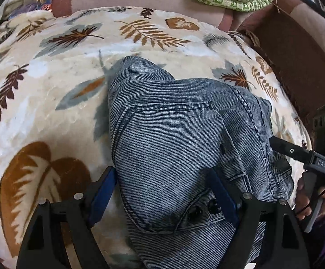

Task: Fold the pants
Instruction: 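Lower both grippers onto edges of the folded grey jeans and close them, then lift the folded jeans with both grippers and carry it across the blanket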

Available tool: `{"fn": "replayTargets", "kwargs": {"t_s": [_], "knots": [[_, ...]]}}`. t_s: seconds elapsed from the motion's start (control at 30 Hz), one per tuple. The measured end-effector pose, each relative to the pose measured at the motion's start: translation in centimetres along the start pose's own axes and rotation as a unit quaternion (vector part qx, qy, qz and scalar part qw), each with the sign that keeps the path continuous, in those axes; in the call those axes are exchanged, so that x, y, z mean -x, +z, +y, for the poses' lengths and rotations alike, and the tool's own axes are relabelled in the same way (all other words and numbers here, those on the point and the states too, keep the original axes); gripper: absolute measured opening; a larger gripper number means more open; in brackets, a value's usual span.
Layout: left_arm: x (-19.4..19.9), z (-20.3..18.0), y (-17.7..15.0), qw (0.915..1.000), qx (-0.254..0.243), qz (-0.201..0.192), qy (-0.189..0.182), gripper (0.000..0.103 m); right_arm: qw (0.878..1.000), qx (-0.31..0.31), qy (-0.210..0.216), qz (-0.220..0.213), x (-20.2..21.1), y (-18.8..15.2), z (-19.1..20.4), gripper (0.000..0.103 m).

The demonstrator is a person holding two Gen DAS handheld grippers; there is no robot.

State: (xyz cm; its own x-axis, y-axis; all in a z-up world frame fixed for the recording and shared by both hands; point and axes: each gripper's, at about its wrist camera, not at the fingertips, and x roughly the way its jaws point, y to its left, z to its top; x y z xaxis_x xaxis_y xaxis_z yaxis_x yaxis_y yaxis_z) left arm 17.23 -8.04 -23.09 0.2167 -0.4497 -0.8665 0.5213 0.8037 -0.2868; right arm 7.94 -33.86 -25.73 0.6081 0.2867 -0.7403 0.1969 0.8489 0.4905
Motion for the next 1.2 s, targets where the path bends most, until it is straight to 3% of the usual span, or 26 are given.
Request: {"fn": "replayTargets", "kwargs": {"t_s": [0.1, 0.23, 0.37, 0.57, 0.83, 0.93, 1.0, 1.1, 1.13, 1.2], "knots": [[0.3, -0.6, -0.3, 0.9997, -0.017, -0.01, 0.011, 0.082, 1.0, 0.005, 0.024, 0.009, -0.4, -0.1, 0.4, 0.067], [0.8, -1.2, -0.5, 0.9991, -0.034, -0.023, 0.011, 0.065, 0.999, 0.015, 0.032, 0.002, -0.3, -0.2, 1.0, 0.048], [1.4, -1.9, -0.6, 0.9981, -0.047, -0.032, 0.023, 0.048, 0.999, 0.02, 0.034, -0.005, 0.2, -0.3, 1.3, 0.037], [3.1, -2.7, -0.5, 0.997, -0.051, -0.052, 0.025, 0.029, 0.998, 0.038, 0.046, -0.032, 1.6, -0.4, 2.3, 0.03], [6.6, -3.5, -0.3, 0.9951, -0.061, -0.071, 0.032, 0.023, 0.993, 0.041, 0.092, -0.059, 3.1, -0.1, 4.4, 0.03], [8.7, -3.4, -0.2, 0.993, -0.061, -0.095, 0.036, 0.023, 0.991, 0.044, 0.11, -0.066, 3.3, 0.0, 5.6, 0.03], [9.5, -3.4, 0.0, 0.9915, -0.071, -0.102, 0.039, 0.023, 0.993, 0.053, 0.088, -0.063, 2.8, 0.0, 6.3, 0.03], [9.1, -3.1, 0.0, 0.989, -0.071, -0.1, 0.082, 0.023, 0.997, 0.033, 0.052, -0.048, 1.7, 0.2, 5.7, 0.03], [8.9, -2.7, -0.1, 0.9898, -0.063, -0.097, 0.083, 0.027, 0.998, 0.022, 0.044, -0.044, 1.4, 0.3, 5.1, 0.033], [7.8, -1.1, -0.5, 0.9925, -0.029, -0.079, 0.088, 0.045, 0.999, 0.0, 0.031, -0.027, 1.0, 0.6, 3.9, 0.038]]}}
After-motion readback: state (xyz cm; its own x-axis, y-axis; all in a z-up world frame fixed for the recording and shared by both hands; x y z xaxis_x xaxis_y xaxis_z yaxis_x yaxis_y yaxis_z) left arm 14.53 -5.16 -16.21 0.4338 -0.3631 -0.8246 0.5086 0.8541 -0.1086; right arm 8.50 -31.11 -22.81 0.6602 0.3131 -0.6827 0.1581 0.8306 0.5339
